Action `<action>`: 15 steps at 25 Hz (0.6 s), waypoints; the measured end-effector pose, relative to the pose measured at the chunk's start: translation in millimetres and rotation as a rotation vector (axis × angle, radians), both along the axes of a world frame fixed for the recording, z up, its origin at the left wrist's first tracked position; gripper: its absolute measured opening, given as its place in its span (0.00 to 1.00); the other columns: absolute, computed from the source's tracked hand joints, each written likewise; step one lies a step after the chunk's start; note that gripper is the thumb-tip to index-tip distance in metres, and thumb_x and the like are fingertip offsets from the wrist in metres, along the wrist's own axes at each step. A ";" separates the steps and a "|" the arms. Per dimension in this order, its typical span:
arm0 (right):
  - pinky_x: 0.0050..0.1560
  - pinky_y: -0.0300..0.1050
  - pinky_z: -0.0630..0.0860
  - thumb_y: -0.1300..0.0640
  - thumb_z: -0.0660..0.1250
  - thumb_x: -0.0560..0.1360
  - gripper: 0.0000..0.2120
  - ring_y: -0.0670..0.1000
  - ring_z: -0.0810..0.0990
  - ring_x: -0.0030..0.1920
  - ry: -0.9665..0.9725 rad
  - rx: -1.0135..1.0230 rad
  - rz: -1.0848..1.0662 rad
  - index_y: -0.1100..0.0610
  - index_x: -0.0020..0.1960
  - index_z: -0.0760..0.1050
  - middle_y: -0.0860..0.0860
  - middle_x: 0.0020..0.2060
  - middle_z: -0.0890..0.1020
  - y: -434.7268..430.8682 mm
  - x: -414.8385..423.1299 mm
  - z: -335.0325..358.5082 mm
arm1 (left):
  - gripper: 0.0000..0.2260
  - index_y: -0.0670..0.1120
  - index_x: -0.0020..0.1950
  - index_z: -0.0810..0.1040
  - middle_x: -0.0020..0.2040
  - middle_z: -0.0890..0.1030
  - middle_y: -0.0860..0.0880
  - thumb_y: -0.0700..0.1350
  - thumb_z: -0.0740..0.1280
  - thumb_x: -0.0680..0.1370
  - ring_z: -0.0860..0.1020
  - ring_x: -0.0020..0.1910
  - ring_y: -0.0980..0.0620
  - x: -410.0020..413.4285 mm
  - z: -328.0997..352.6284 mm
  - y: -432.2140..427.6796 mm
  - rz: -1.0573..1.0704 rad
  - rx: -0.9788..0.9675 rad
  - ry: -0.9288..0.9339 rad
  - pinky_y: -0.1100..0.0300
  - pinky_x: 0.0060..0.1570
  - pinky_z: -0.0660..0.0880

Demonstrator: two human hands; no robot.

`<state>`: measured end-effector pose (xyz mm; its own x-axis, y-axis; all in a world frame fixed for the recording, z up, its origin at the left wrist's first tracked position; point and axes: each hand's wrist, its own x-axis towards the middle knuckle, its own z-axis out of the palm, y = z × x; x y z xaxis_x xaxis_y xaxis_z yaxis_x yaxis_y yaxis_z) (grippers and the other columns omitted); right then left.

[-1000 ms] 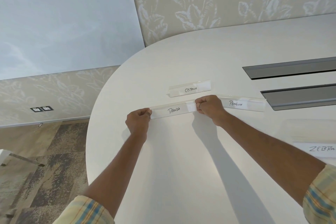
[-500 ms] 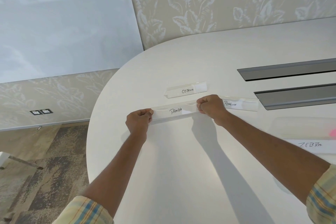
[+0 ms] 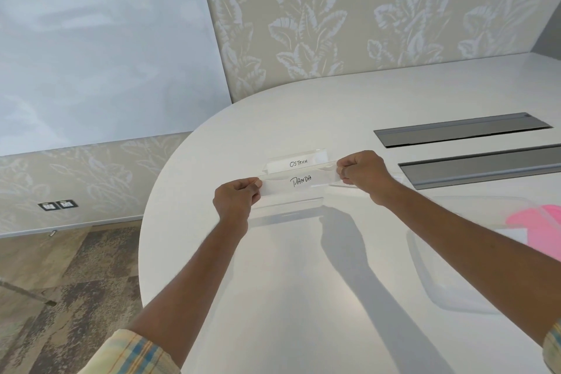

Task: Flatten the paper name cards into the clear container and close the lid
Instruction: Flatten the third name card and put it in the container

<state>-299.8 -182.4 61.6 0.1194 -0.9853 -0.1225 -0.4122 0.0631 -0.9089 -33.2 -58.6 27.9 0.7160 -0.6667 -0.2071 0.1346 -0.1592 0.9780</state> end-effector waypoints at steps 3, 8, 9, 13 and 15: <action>0.62 0.58 0.85 0.65 0.74 0.77 0.03 0.54 0.84 0.43 -0.011 -0.023 -0.032 0.62 0.51 0.86 0.61 0.53 0.88 7.0 -29.6 15.9 | 0.03 0.46 0.45 0.90 0.41 0.90 0.50 0.40 0.82 0.74 0.89 0.40 0.50 -21.8 11.9 -1.6 -0.046 -0.038 0.030 0.57 0.54 0.85; 0.46 0.43 0.87 0.64 0.75 0.77 0.03 0.54 0.86 0.44 -0.021 -0.077 -0.109 0.57 0.46 0.85 0.58 0.51 0.89 21.1 -88.9 38.0 | 0.04 0.44 0.47 0.90 0.44 0.90 0.48 0.39 0.82 0.74 0.89 0.40 0.51 -69.8 26.9 -8.5 -0.143 -0.087 0.057 0.57 0.55 0.86; 0.36 0.37 0.83 0.64 0.75 0.77 0.04 0.53 0.86 0.44 -0.017 -0.082 -0.125 0.57 0.46 0.85 0.58 0.51 0.89 23.9 -101.1 41.3 | 0.04 0.43 0.47 0.90 0.44 0.90 0.48 0.39 0.82 0.74 0.89 0.40 0.51 -80.3 29.1 -9.8 -0.162 -0.093 0.061 0.57 0.55 0.86; 0.52 0.47 0.87 0.64 0.75 0.76 0.03 0.54 0.88 0.43 -0.023 -0.098 -0.201 0.59 0.46 0.87 0.58 0.50 0.89 36.3 -150.8 49.3 | 0.04 0.41 0.48 0.90 0.49 0.90 0.47 0.38 0.81 0.74 0.88 0.39 0.54 -123.4 35.0 -14.7 -0.252 -0.135 0.075 0.53 0.57 0.85; 0.61 0.53 0.86 0.64 0.76 0.76 0.02 0.56 0.90 0.48 -0.036 -0.100 -0.232 0.59 0.46 0.87 0.57 0.49 0.89 43.4 -174.2 51.9 | 0.05 0.41 0.48 0.90 0.48 0.90 0.46 0.38 0.81 0.74 0.88 0.39 0.54 -143.8 36.8 -15.3 -0.292 -0.143 0.076 0.53 0.57 0.85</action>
